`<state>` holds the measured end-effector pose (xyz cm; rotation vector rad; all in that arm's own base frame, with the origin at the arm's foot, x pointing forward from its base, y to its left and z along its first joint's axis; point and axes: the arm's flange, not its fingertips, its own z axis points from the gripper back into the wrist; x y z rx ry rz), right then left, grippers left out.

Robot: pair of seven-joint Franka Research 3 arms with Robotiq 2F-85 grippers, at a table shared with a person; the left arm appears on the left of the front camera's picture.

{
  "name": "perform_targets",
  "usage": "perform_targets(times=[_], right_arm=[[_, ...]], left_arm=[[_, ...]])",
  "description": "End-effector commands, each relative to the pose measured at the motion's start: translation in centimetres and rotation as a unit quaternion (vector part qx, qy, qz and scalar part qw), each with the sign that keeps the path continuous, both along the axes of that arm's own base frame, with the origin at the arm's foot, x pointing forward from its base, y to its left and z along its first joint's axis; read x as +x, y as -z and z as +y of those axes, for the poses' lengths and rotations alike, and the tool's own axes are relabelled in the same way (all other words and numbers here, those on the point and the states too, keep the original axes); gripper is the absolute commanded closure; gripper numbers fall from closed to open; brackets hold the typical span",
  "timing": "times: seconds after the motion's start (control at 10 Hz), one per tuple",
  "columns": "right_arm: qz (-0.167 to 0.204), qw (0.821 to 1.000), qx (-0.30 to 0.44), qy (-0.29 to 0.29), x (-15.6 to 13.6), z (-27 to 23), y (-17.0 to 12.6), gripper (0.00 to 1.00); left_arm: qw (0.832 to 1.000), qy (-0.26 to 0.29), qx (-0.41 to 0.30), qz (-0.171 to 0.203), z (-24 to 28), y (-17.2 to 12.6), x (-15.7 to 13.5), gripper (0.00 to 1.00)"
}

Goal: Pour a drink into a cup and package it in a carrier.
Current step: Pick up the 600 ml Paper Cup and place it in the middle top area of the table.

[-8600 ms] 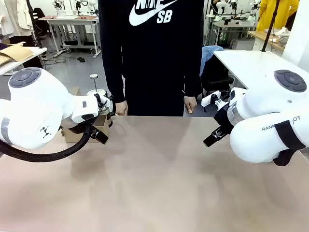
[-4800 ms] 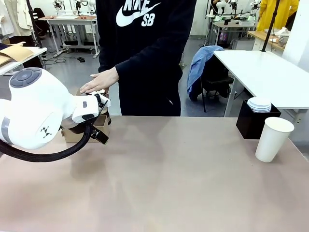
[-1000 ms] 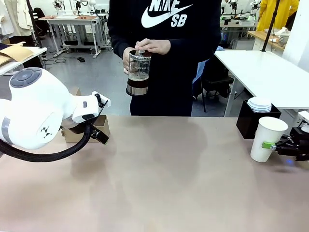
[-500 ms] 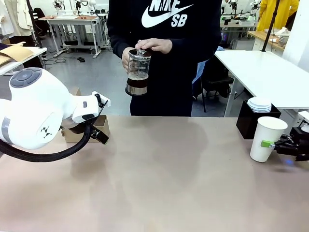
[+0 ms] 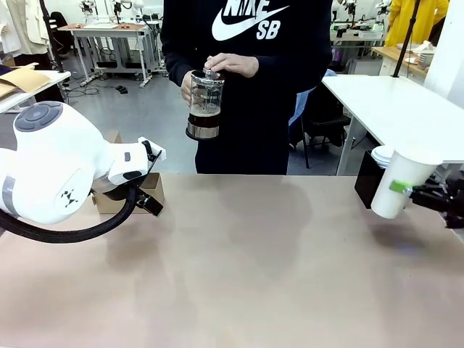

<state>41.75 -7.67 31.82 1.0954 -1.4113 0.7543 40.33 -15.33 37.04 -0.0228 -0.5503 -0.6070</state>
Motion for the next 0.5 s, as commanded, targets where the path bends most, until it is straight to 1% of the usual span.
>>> perform_targets(times=[0.0, 0.2, 0.4], right_arm=[[-0.004, 0.999, -0.022, 0.045, 1.3, 5.8, -4.2, 0.2], [-0.012, 0.998, -0.036, 0.059, 3.6, 11.0, -6.0, 0.2], [0.004, 0.997, -0.042, 0.068, 7.2, 16.5, -6.1, 0.2]], left_arm=[[1.0, -0.001, -0.001, 0.0, 0.1, 0.0, 0.0, 0.0], [1.0, -0.001, -0.001, 0.0, 0.1, 0.0, 0.0, 0.0], [1.0, -0.001, -0.001, 0.0, 0.1, 0.0, 0.0, 0.0]])
